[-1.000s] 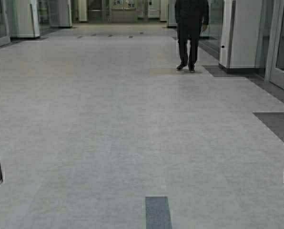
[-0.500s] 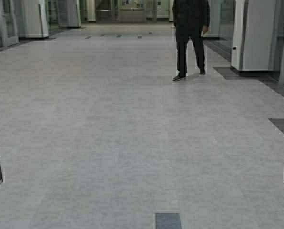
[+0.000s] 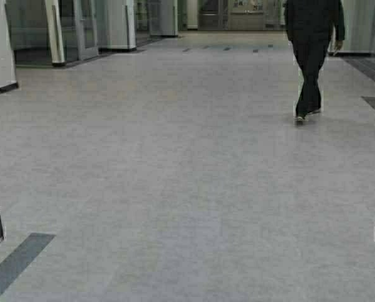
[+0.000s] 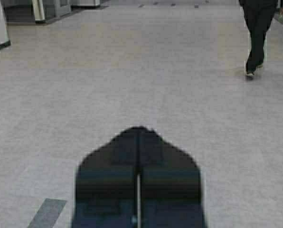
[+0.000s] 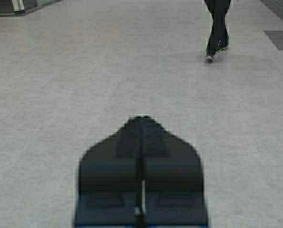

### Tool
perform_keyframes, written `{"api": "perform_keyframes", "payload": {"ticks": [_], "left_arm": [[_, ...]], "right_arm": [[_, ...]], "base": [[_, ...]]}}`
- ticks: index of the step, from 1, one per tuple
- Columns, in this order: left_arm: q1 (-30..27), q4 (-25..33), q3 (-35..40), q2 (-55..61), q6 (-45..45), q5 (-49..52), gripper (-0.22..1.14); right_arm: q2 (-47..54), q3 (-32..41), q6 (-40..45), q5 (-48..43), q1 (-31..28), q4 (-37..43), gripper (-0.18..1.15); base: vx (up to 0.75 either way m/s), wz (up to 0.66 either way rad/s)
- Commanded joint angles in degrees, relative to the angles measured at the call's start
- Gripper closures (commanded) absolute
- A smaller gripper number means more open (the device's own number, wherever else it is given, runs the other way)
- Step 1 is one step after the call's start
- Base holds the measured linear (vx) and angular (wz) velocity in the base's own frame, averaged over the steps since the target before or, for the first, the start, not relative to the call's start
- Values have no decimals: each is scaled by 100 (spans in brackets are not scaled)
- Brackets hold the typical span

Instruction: Navigate to elevator, push the call button, then enter the elevator

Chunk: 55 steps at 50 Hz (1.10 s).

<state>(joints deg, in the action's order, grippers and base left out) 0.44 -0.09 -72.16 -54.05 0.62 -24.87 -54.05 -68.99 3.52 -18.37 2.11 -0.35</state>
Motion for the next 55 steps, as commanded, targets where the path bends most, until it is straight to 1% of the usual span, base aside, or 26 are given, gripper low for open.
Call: {"api": "perform_keyframes", "payload": {"ticks": [1,10,15,20,36,41,46,50,55], "left_arm": [[9,-9,88,79,0,-141,89],[9,-9,88,105,70,-149,89],[9,-9,44,97,88,-149,89],[9,-9,18,88,88,-149,89],[9,-9,44,176,53,-158,89],[9,-9,-18,176,53,-167,89],[9,-9,-53,185,18,-167,89],[9,-9,-53,211,70,-167,89],[9,-9,-18,229,132,-176,89]], "right_arm": [[70,62,0,-70,9,-26,92],[-26,-53,-53,0,0,-141,92],[-422,-352,-70,88,0,-149,92],[-624,-352,-70,-9,0,-149,92],[-396,-229,-44,-167,0,-149,92],[-26,-18,0,-299,0,-149,92],[237,0,141,-299,0,-158,92],[149,-53,211,-299,0,-158,92],[-255,-281,202,-237,0,-158,92]], "base": [[47,23],[47,22],[47,17],[45,12],[40,10],[38,14],[40,17],[43,23],[43,20]]}}
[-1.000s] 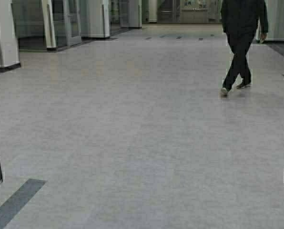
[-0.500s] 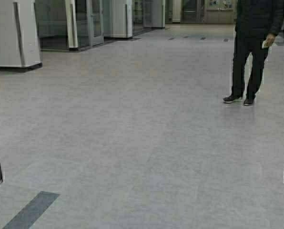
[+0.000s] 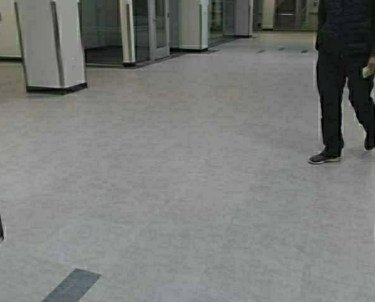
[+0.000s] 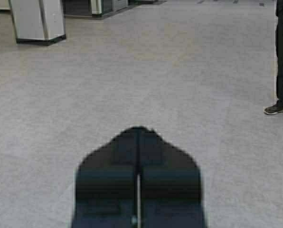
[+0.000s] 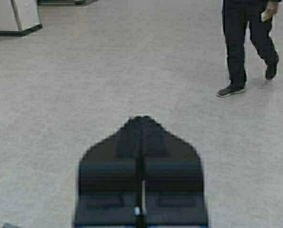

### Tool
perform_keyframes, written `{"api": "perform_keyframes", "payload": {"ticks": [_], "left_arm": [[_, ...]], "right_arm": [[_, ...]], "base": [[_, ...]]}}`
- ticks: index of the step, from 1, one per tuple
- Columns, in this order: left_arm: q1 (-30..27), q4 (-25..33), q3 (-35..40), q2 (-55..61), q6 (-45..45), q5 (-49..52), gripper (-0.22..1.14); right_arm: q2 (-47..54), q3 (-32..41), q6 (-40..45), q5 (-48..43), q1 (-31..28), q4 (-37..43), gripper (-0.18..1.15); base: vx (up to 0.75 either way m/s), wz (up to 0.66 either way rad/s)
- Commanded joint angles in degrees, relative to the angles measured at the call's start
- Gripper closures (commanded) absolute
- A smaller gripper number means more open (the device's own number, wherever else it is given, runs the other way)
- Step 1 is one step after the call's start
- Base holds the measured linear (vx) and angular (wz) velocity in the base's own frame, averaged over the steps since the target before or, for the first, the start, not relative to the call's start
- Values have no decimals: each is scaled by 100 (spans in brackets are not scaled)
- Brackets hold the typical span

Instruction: Navigate to elevator, push the call button, then enter the elevator

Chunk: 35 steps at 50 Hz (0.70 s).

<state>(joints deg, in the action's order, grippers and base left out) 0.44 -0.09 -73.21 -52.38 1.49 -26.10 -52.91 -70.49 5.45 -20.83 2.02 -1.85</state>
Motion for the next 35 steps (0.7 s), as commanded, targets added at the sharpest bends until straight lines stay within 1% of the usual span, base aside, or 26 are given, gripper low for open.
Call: {"api": "perform_keyframes", "payload": {"ticks": [1,7,18,27,35], "left_arm": [[9,-9,88,62,53,-62,89],[9,-9,114,97,79,-123,89],[9,-26,167,475,79,-176,89],[9,-44,185,492,79,-237,89],[9,-44,141,448,88,-255,89]], "right_arm": [[-466,-176,9,9,9,-9,92],[-896,-308,0,26,9,-9,92],[-791,-299,0,18,9,-9,92],[-650,-220,0,18,9,-9,92],[-264,-97,0,-35,9,-9,92]], "base": [[42,16],[39,10],[34,-4],[28,-19],[30,-36]]}}
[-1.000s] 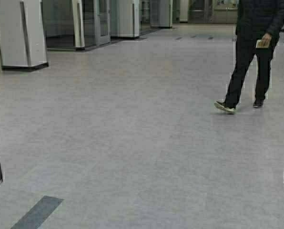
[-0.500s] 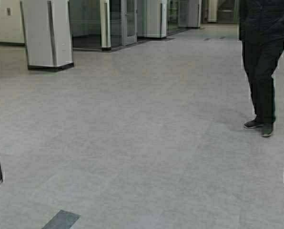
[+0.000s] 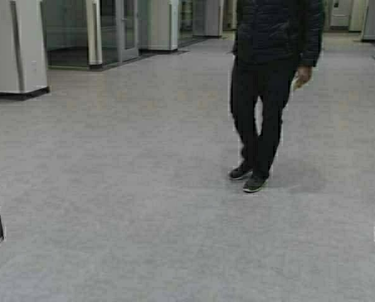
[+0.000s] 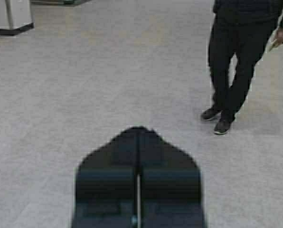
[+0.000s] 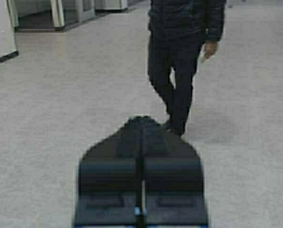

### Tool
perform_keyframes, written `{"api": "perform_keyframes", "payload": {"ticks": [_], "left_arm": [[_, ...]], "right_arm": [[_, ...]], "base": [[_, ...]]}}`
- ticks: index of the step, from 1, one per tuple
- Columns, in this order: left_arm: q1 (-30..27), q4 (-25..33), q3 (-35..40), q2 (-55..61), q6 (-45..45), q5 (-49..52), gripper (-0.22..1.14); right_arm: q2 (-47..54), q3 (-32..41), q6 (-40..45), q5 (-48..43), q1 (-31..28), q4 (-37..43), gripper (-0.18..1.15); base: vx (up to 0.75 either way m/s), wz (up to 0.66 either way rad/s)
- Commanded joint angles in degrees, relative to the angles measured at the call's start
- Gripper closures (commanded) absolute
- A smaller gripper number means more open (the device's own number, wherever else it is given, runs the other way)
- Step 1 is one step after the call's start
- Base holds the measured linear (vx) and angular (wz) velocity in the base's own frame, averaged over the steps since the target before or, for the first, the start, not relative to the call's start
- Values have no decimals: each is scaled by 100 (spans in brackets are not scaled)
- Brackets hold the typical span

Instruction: Navigate to elevator, push the call button, then enter the elevator

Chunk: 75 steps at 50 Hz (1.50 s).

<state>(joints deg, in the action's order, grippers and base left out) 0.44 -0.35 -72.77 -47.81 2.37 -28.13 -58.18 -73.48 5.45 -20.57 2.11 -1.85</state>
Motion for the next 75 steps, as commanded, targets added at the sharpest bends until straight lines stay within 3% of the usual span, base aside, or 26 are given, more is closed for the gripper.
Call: {"api": "perform_keyframes", "payload": {"ticks": [1,32,75], "left_arm": [[9,-18,97,-18,-9,-53,89],[9,-18,88,158,-70,-53,89],[9,-79,97,343,-18,-185,89]], "right_arm": [[264,193,0,-70,0,-9,92],[396,272,0,-70,9,-9,92],[589,325,9,-70,9,-9,92]], "base": [[30,-47],[32,-39],[47,-5]]}}
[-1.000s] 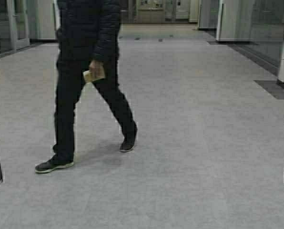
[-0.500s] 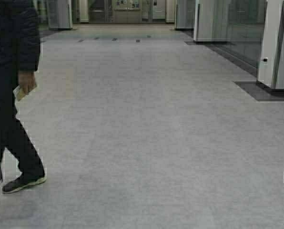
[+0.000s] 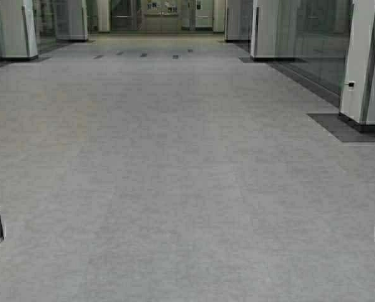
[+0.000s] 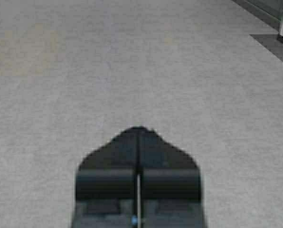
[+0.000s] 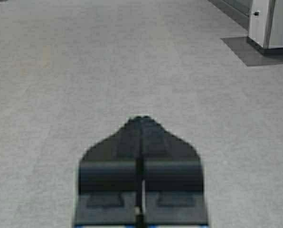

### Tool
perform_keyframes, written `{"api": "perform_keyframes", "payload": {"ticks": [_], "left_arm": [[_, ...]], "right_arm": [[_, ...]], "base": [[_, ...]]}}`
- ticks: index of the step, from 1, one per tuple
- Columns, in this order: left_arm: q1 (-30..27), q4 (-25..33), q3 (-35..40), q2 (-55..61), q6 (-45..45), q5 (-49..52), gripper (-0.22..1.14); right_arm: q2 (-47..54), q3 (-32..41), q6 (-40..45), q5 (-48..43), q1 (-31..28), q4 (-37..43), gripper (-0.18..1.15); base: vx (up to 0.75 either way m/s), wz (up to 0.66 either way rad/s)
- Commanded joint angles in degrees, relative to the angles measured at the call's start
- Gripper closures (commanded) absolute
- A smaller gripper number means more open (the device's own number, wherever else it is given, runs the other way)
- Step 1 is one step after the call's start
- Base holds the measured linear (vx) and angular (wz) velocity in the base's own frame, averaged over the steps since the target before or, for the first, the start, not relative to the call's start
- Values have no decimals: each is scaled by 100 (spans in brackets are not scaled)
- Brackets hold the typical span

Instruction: Navigate to elevator, push the call button, then enter the elevator

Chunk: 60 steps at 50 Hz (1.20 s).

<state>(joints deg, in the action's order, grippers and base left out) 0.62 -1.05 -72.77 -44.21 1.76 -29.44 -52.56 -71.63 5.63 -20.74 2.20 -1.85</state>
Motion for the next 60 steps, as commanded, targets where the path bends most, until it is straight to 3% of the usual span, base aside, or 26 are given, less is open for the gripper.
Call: {"api": "perform_keyframes", "payload": {"ticks": [1,17,60], "left_arm": [[-9,-9,97,-18,53,-44,89],[-9,-9,97,9,62,-62,89],[-9,-9,18,105,220,-220,89]], "right_arm": [[26,141,-9,-53,0,-9,92],[26,158,0,-62,0,-9,92],[35,167,-9,-53,0,-9,92]], "base": [[55,-4],[55,14],[63,38]]}}
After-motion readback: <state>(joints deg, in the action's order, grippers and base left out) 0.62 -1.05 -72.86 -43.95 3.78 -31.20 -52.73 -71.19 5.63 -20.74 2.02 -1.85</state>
